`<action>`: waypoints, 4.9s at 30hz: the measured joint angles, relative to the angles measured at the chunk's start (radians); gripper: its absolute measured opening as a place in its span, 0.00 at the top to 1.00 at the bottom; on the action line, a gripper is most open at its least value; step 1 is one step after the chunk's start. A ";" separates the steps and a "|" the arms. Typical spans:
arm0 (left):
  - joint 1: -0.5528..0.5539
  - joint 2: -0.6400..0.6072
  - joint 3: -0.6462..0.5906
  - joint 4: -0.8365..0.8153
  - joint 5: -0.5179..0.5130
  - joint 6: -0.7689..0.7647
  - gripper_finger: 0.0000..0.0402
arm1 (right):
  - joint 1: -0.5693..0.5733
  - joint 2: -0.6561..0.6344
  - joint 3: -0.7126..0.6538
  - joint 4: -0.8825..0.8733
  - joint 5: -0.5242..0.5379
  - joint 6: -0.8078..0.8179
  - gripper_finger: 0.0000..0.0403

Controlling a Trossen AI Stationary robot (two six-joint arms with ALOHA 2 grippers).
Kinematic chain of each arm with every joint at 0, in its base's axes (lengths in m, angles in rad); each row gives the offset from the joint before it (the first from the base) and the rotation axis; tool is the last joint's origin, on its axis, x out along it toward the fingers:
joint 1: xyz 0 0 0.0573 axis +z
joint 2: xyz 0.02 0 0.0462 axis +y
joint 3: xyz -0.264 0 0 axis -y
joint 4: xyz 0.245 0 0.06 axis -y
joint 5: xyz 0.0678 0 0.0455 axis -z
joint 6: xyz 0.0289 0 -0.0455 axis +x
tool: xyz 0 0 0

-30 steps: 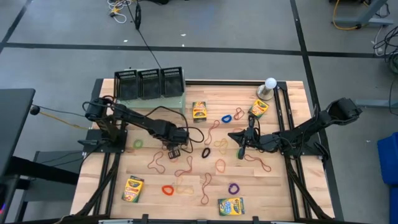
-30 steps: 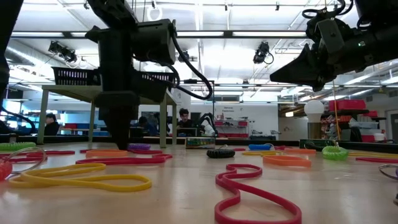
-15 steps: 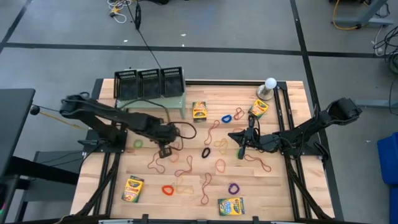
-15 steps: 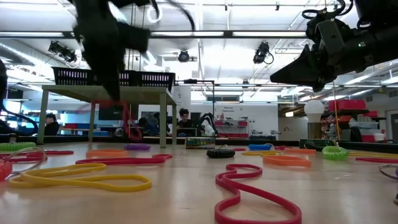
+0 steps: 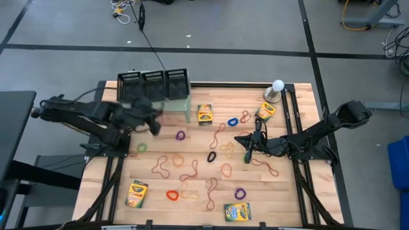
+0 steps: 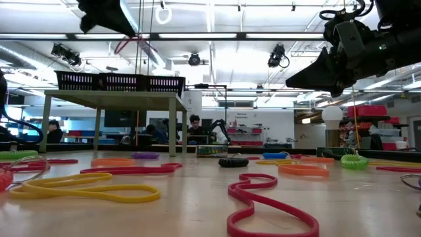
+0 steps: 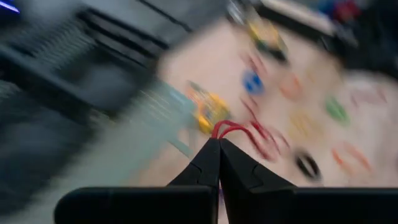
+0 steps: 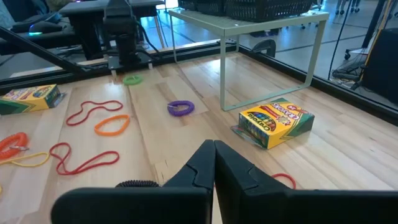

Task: Pick & Place Office Desk Supplies
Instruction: Put the red rubber band into the left black bin on the shelf, then put the black spring keychain into the middle black bin on the shelf

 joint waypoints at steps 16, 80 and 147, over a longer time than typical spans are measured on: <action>0.494 -0.203 0.002 -0.221 -0.219 0.076 0.99 | 0.000 0.000 0.000 0.000 0.000 -0.001 0.98; 0.157 -0.078 -0.640 1.268 0.111 0.660 0.97 | 0.000 0.000 0.000 0.000 0.000 0.000 0.98; 0.126 0.355 -0.719 1.689 0.223 0.647 0.97 | -0.070 0.000 0.000 0.032 -0.094 0.009 0.98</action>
